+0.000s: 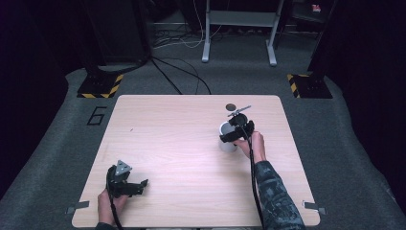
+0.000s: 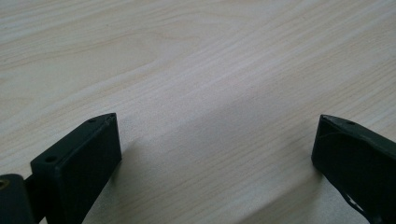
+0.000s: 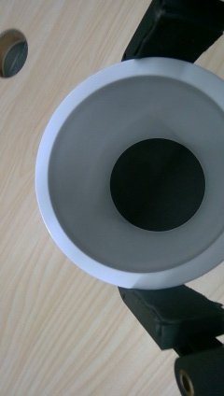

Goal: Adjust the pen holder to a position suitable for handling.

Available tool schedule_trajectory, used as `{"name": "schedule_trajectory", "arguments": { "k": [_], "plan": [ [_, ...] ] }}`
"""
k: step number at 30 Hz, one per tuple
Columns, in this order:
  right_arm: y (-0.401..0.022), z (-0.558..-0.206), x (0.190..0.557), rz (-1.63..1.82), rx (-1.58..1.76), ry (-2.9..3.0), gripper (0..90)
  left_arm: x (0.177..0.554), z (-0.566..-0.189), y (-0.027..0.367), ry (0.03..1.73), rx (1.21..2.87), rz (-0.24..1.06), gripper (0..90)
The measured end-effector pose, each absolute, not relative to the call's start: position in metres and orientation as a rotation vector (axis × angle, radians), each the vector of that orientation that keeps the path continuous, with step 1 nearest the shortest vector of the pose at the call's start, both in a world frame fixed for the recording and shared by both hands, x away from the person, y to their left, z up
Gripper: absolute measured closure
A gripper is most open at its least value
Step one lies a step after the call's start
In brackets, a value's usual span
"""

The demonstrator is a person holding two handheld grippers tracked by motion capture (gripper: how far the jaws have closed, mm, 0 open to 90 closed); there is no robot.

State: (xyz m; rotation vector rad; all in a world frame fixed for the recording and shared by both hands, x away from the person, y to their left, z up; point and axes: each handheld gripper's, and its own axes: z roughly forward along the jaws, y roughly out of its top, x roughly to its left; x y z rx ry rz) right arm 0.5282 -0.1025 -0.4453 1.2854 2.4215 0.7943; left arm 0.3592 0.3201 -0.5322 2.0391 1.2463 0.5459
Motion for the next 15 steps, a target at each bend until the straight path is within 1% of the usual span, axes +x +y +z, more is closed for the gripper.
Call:
{"name": "schedule_trajectory", "arguments": {
  "k": [7,8,15],
  "plan": [
    [-0.087,-0.446,0.524,0.811,1.243,2.444,5.8,0.359,-0.532,0.32,1.246,2.04,0.546,1.3],
    [-0.075,-0.447,0.521,0.831,1.222,2.457,5.7,0.359,-0.532,0.32,1.246,2.039,0.546,1.3],
    [-0.047,-0.448,0.517,0.859,1.145,2.496,5.7,0.359,-0.532,0.32,1.246,2.039,0.546,1.3]
  ]
}}
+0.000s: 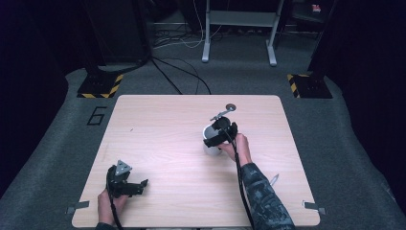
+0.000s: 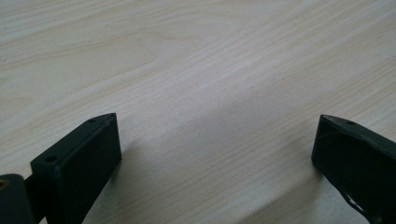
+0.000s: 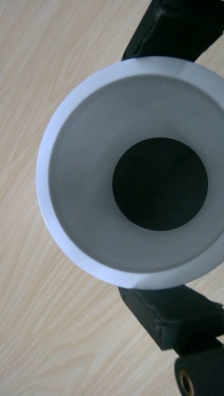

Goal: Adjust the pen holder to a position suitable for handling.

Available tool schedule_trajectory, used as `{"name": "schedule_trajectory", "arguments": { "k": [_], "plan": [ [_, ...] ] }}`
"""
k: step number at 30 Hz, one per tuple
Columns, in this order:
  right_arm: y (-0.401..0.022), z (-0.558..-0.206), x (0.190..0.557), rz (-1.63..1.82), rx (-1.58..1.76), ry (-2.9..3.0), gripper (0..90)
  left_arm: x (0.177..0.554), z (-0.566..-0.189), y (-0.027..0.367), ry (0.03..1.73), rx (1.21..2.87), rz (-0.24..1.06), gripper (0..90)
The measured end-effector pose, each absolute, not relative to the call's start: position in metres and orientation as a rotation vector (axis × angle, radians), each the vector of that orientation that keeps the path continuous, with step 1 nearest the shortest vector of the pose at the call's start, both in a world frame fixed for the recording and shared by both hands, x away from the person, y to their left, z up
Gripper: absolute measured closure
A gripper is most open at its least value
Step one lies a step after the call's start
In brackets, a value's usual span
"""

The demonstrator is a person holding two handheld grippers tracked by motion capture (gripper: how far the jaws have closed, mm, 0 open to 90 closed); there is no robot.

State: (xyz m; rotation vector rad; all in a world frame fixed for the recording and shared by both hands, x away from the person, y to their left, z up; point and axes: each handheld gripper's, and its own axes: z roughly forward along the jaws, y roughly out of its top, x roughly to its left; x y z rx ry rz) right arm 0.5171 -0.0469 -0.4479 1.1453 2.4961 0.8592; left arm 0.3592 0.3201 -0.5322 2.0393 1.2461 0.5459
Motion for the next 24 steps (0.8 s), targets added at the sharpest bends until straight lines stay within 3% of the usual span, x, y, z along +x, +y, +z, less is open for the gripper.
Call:
{"name": "schedule_trajectory", "arguments": {
  "k": [16,24],
  "plan": [
    [-0.001,-0.449,0.512,0.889,1.026,2.565,5.6,0.359,-0.532,0.32,1.246,2.04,0.546,1.4],
    [-0.017,-0.434,0.503,1.003,1.027,2.544,0.5,0.359,-0.532,0.32,1.249,2.035,0.545,1.6]
  ]
}}
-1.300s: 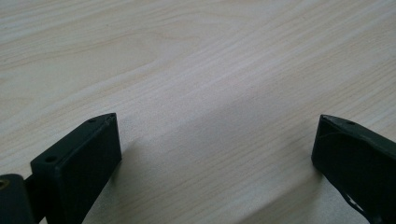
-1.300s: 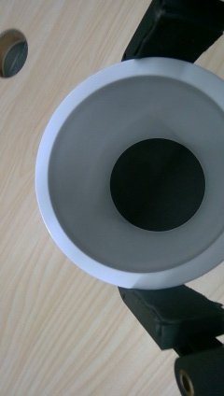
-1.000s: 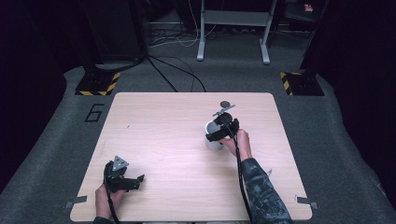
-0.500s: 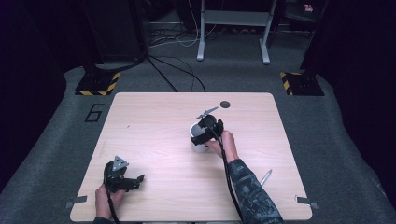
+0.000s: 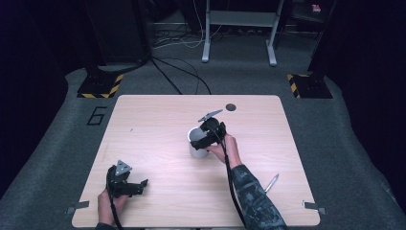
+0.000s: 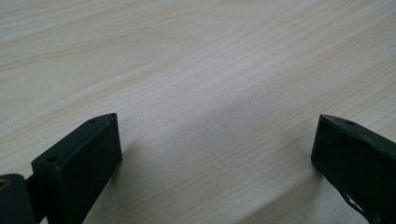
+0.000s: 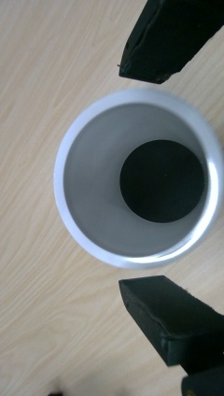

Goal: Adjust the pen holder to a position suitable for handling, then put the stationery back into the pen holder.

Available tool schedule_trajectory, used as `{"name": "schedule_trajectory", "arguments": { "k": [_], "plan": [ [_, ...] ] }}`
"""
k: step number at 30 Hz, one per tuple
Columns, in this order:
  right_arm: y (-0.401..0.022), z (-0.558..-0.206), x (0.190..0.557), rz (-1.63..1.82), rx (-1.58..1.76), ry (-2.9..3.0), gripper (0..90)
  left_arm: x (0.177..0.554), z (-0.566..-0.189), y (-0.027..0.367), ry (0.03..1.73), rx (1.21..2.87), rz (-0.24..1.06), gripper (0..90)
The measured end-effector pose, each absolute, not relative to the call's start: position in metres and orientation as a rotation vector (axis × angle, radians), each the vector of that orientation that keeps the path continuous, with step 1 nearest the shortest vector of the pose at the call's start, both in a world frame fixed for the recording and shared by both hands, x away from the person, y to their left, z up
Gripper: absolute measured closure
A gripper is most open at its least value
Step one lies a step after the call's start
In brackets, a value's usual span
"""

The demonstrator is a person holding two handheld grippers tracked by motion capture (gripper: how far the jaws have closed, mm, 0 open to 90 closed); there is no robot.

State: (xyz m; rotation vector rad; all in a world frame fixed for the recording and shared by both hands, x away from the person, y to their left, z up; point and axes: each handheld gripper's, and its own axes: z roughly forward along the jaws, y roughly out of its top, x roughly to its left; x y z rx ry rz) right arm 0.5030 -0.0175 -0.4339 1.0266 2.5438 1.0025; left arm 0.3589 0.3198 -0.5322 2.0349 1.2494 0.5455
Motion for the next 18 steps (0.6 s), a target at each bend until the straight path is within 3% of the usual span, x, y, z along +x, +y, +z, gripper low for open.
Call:
{"name": "schedule_trajectory", "arguments": {
  "k": [7,18],
  "plan": [
    [-0.052,-0.41,0.477,1.068,1.054,2.462,0.0,0.359,-0.532,0.32,1.24,2.043,0.547,1.6],
    [-0.116,-0.414,0.441,0.995,1.251,2.346,0.9,0.359,-0.532,0.32,1.24,2.044,0.547,1.7]
  ]
}}
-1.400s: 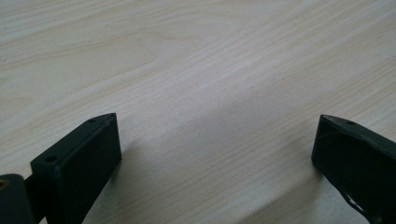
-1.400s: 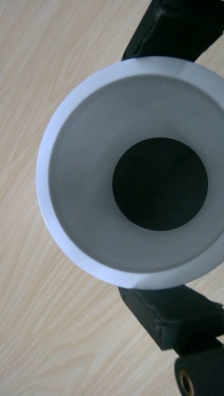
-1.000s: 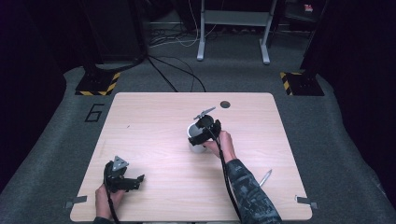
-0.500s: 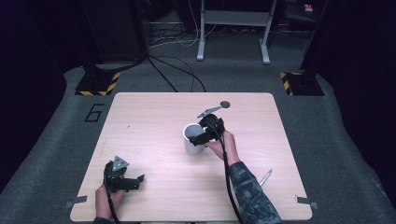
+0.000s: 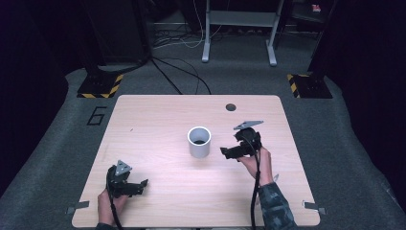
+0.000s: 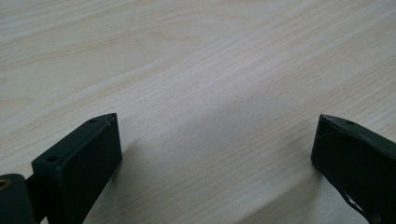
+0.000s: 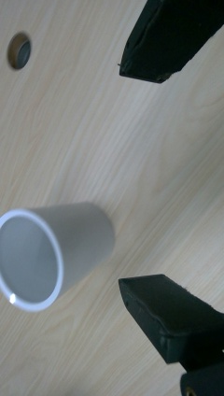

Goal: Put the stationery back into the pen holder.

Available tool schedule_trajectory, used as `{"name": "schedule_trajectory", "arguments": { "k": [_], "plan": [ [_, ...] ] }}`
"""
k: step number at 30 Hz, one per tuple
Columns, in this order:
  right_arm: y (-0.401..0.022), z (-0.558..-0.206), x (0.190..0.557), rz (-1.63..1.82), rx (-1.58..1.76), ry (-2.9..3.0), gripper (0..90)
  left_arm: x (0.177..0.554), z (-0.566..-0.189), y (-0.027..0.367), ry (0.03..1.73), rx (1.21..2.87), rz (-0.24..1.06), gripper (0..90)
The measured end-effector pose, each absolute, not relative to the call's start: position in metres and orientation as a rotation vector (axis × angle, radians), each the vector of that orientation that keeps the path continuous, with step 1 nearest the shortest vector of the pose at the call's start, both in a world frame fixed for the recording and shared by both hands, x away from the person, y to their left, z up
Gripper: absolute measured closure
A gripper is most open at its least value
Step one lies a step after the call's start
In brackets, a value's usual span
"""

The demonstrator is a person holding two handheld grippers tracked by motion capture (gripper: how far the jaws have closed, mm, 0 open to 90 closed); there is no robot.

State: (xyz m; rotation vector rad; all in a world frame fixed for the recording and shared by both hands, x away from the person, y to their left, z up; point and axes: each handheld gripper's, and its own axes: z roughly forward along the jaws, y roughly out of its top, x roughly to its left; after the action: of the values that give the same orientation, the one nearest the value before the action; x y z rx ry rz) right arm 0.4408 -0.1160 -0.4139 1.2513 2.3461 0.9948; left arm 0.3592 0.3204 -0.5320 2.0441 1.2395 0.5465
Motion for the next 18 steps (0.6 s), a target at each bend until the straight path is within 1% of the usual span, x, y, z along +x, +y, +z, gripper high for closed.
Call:
{"name": "schedule_trajectory", "arguments": {
  "k": [1,4,8,10,12,13,16,18],
  "plan": [
    [-0.116,-0.414,0.441,0.995,1.251,2.346,0.9,0.359,-0.532,0.32,1.24,2.044,0.547,1.7],
    [-0.141,-0.42,0.429,0.973,1.334,2.304,1.1,0.359,-0.532,0.32,1.24,2.042,0.547,1.6],
    [-0.159,-0.425,0.421,0.959,1.394,2.264,1.2,0.359,-0.532,0.32,1.24,2.044,0.547,1.7],
    [-0.176,-0.432,0.411,0.94,1.455,2.238,1.2,0.359,-0.532,0.32,1.24,2.044,0.549,1.6],
    [-0.182,-0.434,0.407,0.935,1.474,2.227,1.5,0.359,-0.532,0.32,1.24,2.045,0.549,1.6],
    [-0.192,-0.44,0.401,0.919,1.516,2.202,1.7,0.359,-0.532,0.32,1.24,2.043,0.548,1.6],
    [-0.202,-0.445,0.394,0.913,1.558,2.186,2.0,0.359,-0.532,0.32,1.241,2.041,0.547,1.6],
    [-0.217,-0.453,0.384,0.912,1.608,2.164,2.6,0.359,-0.532,0.32,1.242,2.04,0.547,1.6]
  ]
}}
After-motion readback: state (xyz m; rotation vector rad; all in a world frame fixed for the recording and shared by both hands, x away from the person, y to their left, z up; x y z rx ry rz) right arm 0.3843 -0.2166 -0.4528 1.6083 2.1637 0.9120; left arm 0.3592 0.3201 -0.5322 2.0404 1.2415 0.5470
